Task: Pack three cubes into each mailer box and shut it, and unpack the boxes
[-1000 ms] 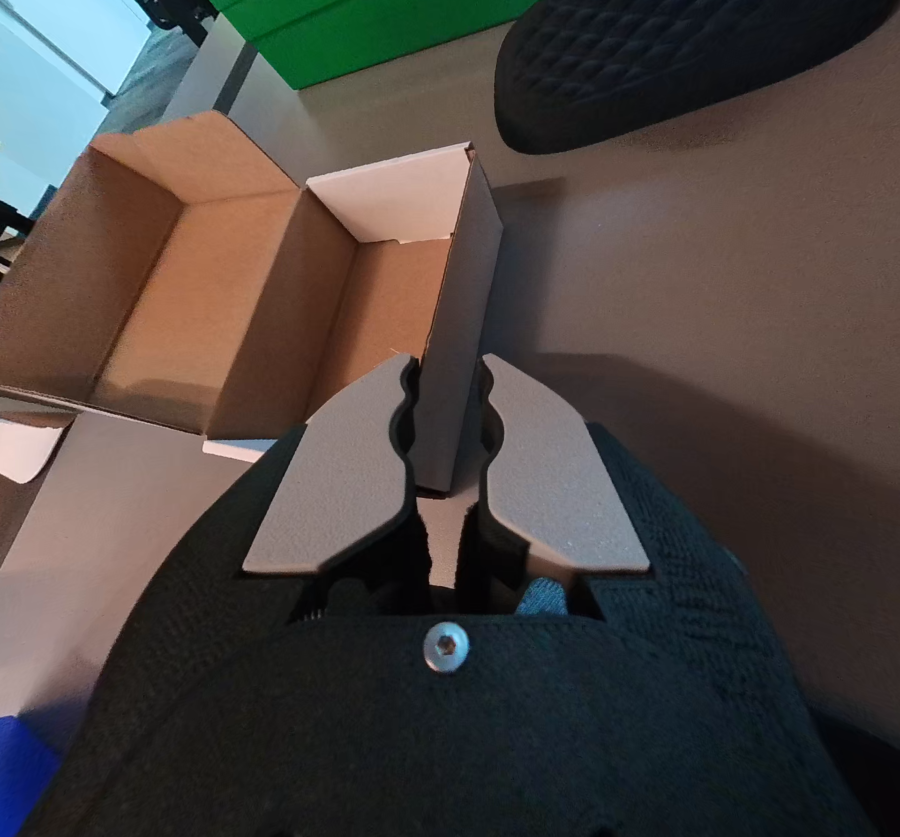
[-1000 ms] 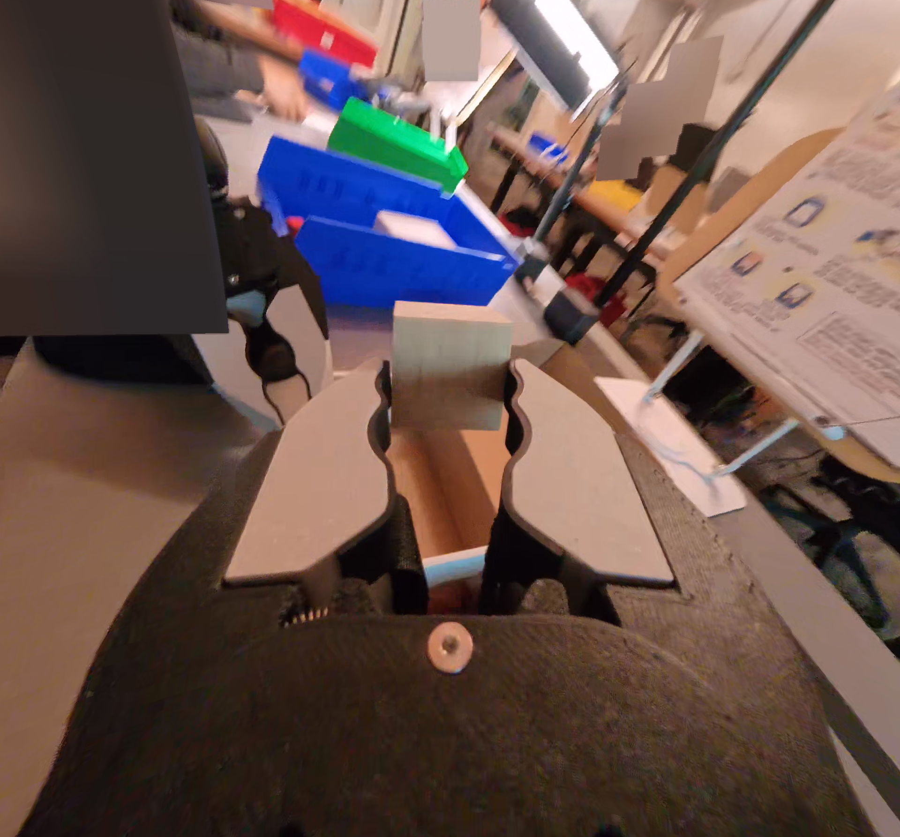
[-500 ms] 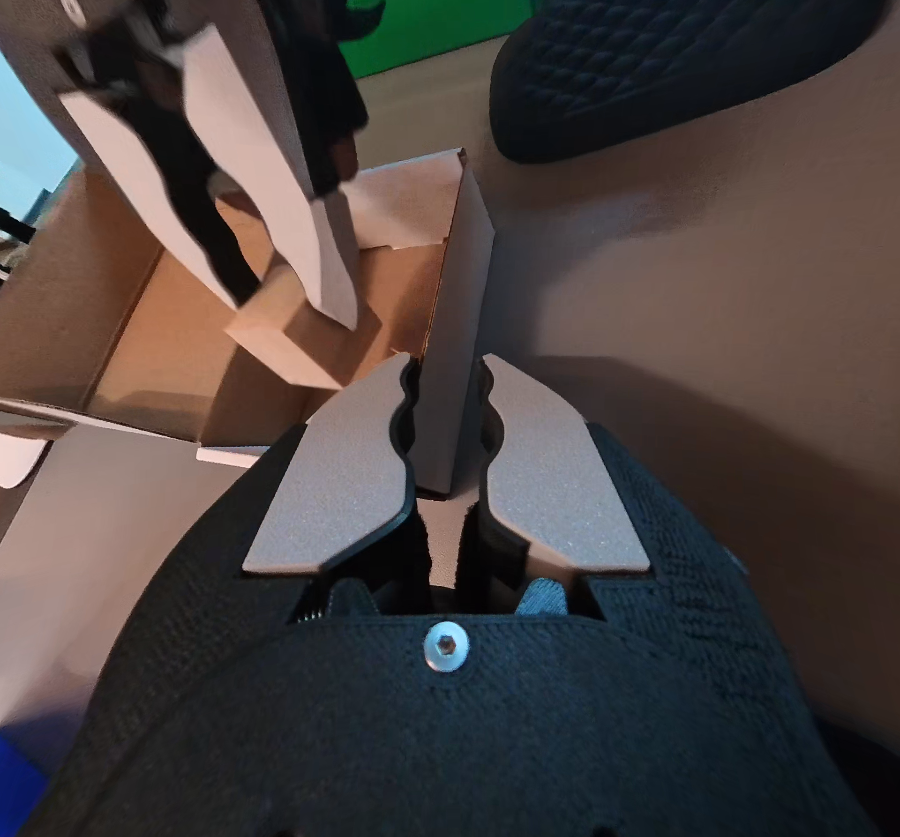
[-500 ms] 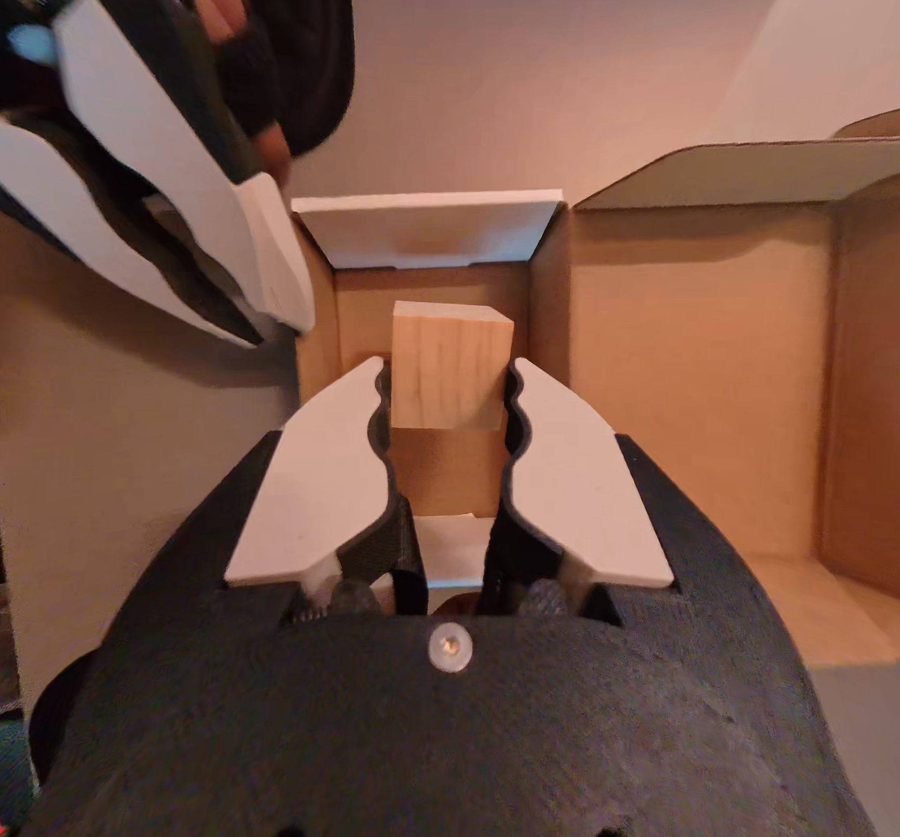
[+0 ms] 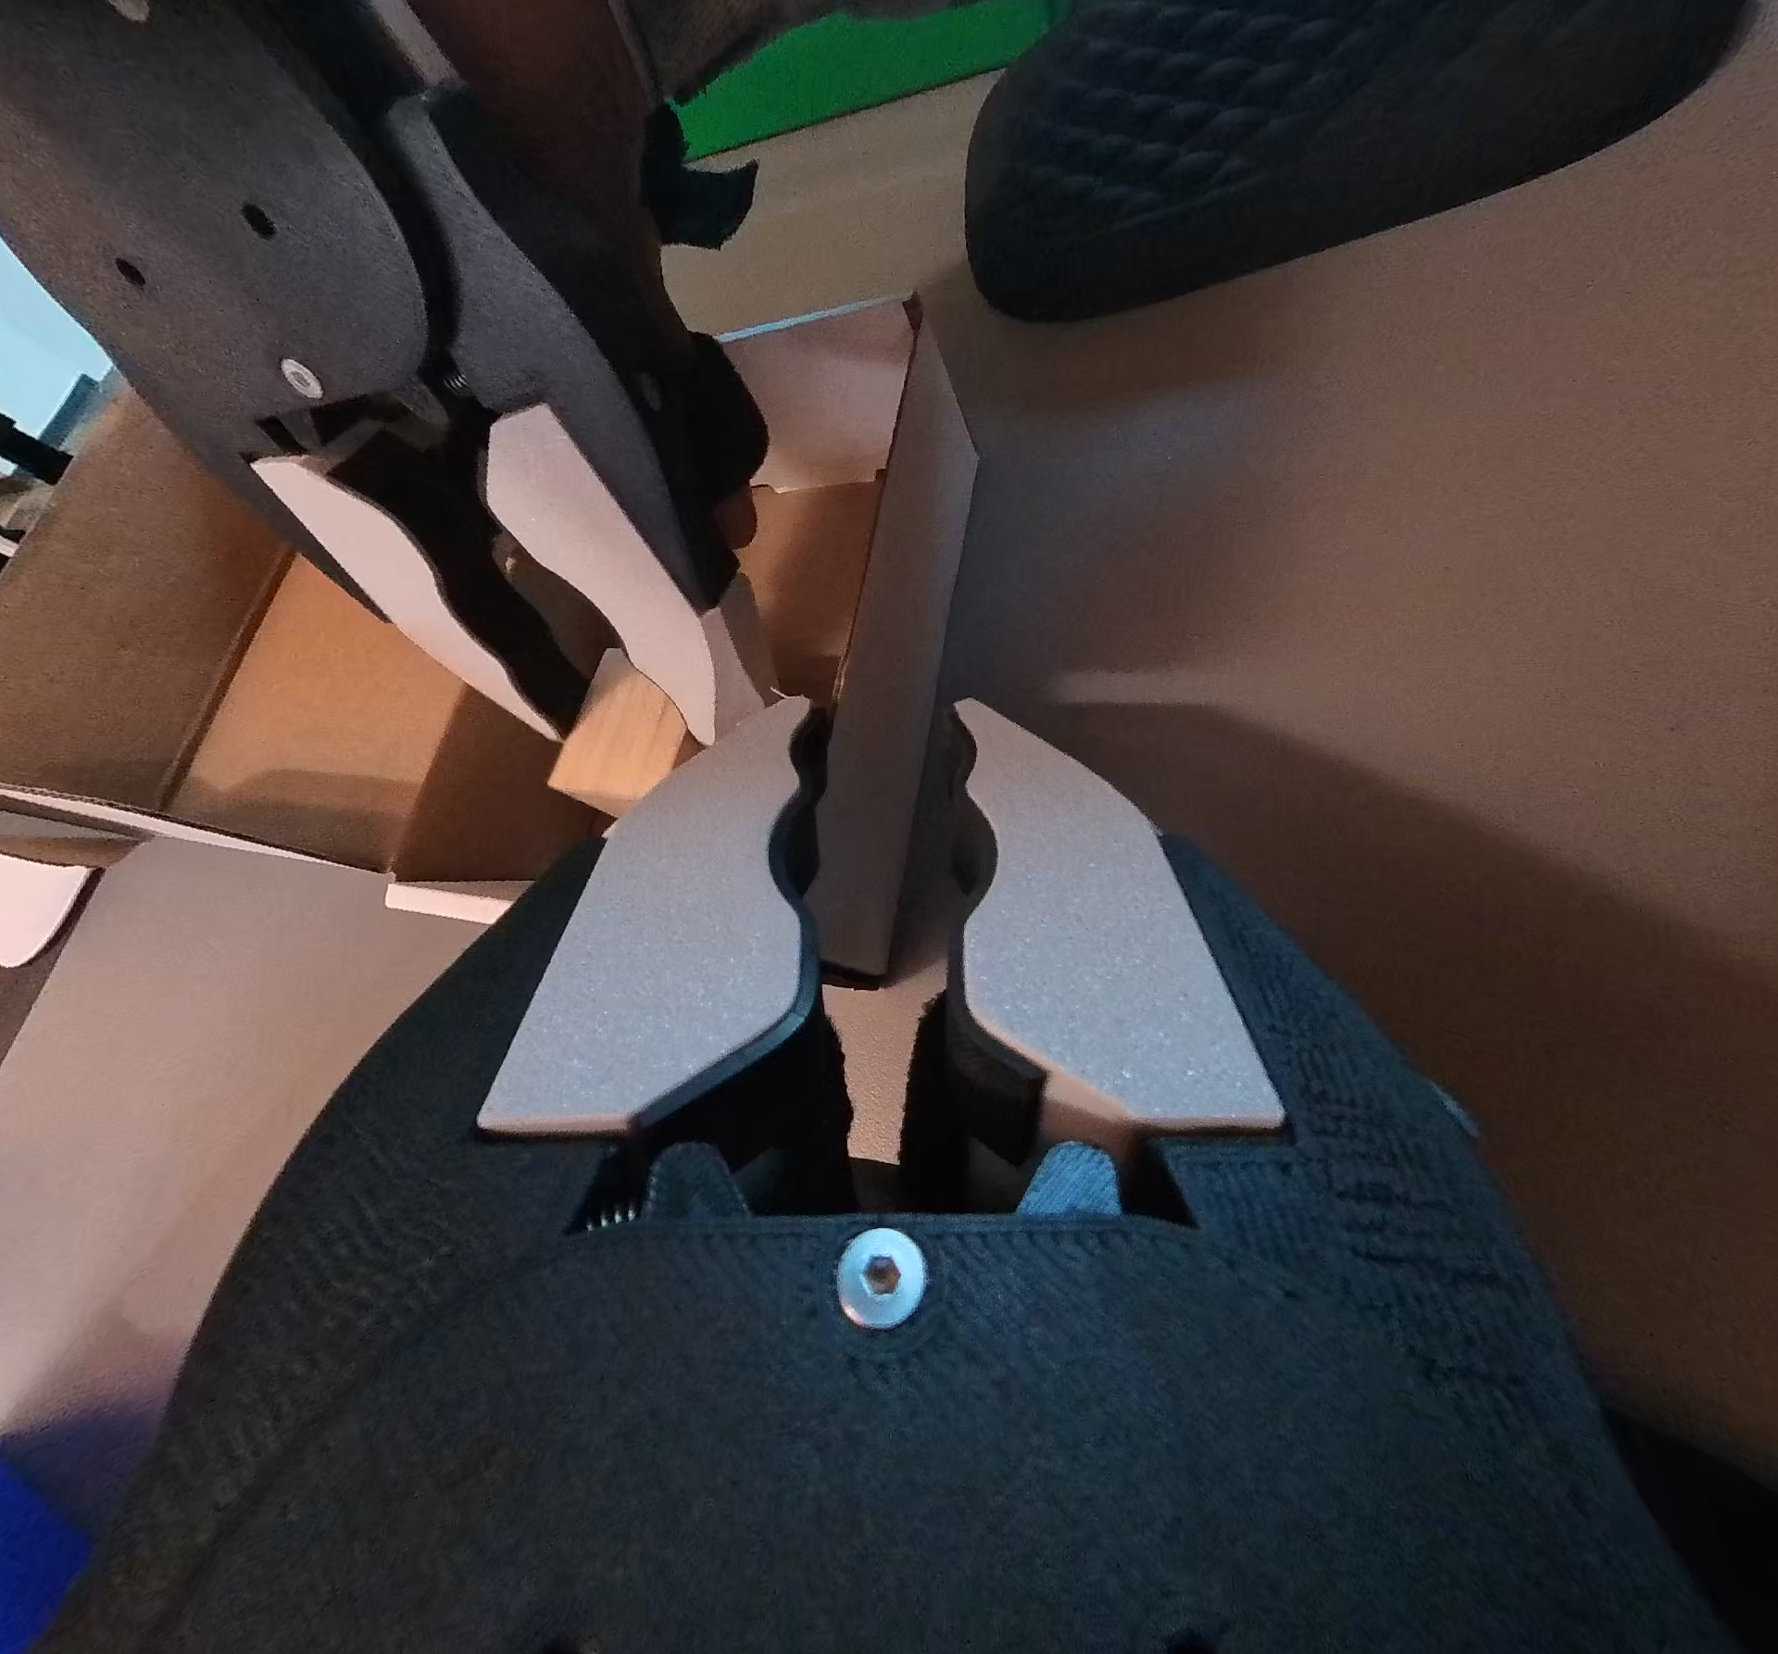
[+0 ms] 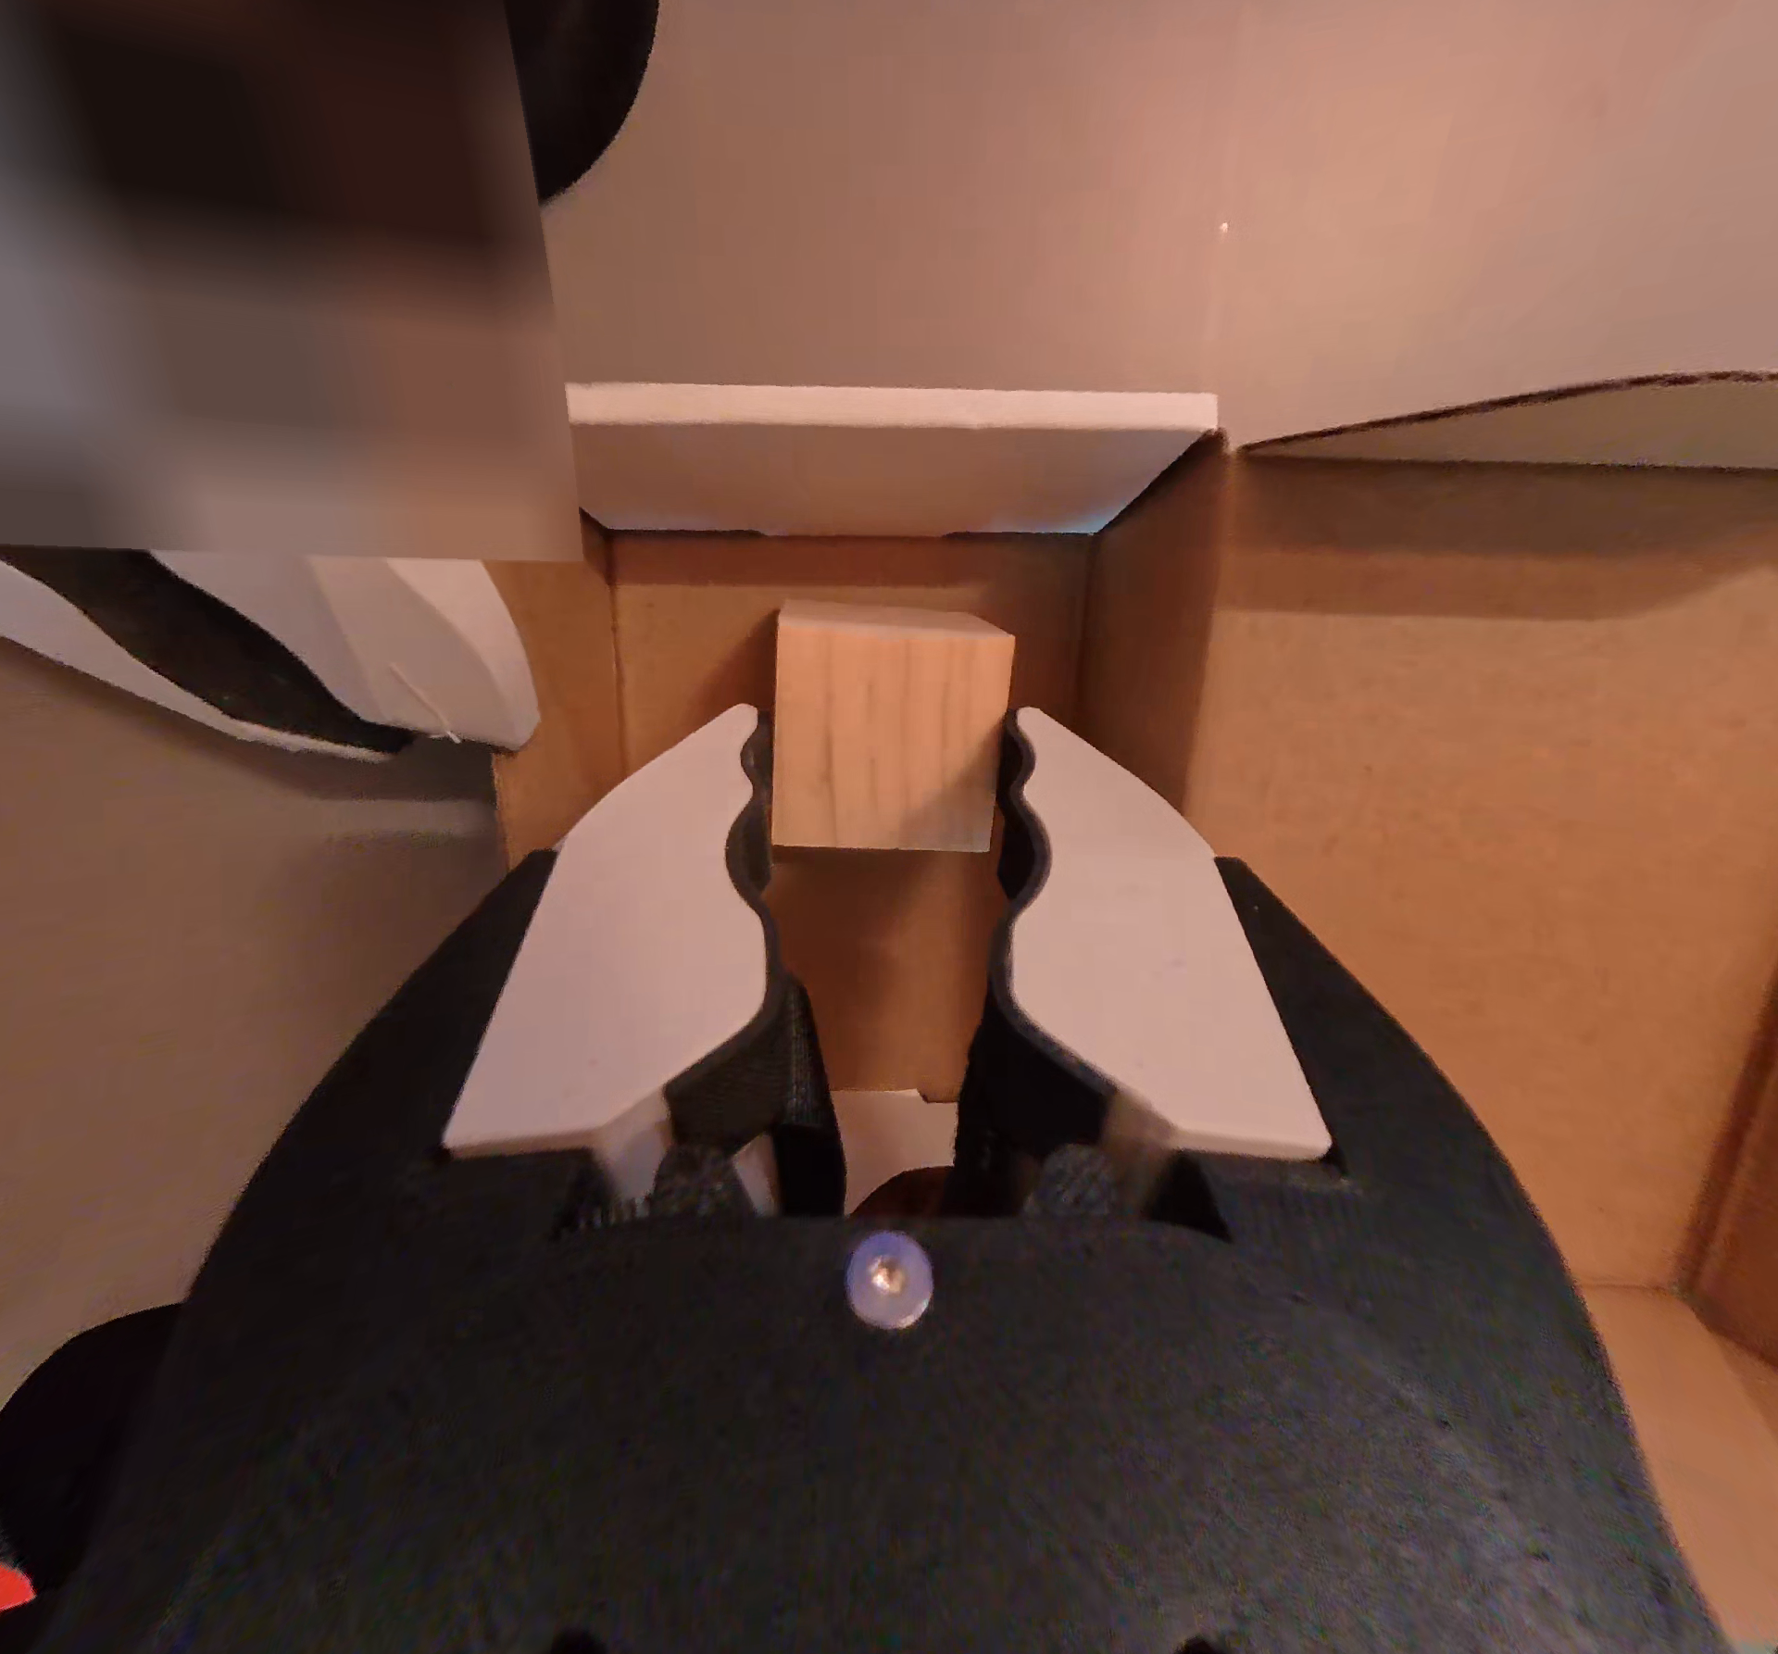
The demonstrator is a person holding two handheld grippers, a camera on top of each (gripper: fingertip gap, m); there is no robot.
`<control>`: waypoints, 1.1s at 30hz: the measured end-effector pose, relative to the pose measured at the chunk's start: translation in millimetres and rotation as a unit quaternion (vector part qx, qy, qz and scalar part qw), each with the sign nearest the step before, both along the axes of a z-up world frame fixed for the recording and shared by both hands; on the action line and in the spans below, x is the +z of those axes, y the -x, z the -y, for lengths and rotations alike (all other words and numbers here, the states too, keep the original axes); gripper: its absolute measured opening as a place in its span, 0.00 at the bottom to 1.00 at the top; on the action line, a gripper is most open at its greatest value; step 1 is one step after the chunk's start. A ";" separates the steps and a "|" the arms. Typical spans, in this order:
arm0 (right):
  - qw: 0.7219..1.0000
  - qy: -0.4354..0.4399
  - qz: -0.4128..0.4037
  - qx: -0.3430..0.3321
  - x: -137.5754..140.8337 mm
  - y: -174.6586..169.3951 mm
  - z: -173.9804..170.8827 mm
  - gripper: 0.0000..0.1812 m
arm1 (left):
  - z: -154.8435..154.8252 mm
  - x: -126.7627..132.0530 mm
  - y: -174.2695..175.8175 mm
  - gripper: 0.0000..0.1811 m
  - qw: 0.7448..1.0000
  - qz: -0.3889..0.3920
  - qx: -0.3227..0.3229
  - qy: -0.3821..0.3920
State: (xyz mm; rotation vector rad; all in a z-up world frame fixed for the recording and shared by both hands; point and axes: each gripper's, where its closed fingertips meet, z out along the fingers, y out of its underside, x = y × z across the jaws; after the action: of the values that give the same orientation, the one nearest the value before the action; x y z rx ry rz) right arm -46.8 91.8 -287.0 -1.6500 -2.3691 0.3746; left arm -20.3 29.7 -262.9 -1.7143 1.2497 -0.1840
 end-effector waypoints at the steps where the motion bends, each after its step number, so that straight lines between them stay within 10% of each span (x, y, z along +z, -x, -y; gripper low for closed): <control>1: 1.000 0.000 -0.002 0.001 0.3 0.4 0.2 0.25 | 0.1 0.0 -0.1 0.13 1.000 0.001 0.000 0.001; 11: 0.983 0.004 -0.180 -0.028 57.8 1.0 6.0 0.33 | 0.2 -0.1 0.1 0.13 1.000 0.002 0.000 0.002; 16: 0.909 0.054 -0.410 -0.055 109.1 -26.5 28.5 0.49 | -0.2 0.0 -0.1 0.13 1.000 0.006 0.000 0.003; 23: 0.806 0.034 -0.580 -0.117 106.9 -94.0 27.4 0.62 | 0.6 -0.1 -0.8 0.14 1.000 0.014 -0.001 0.009; 28: 0.805 0.040 -0.582 -0.108 104.5 -102.4 41.0 0.65 | 5.0 8.5 0.2 0.22 0.999 0.038 -0.010 0.014; 33: 0.815 0.013 -0.570 -0.098 99.0 -100.4 40.6 0.64 | 4.8 80.4 50.0 0.29 0.977 0.202 0.053 -0.040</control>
State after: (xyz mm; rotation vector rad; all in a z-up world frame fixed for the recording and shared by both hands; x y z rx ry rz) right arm 53.5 51.2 -188.0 -1.1010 -1.2646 0.9996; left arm -70.3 24.9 -182.4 -1.5719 0.8534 -0.3914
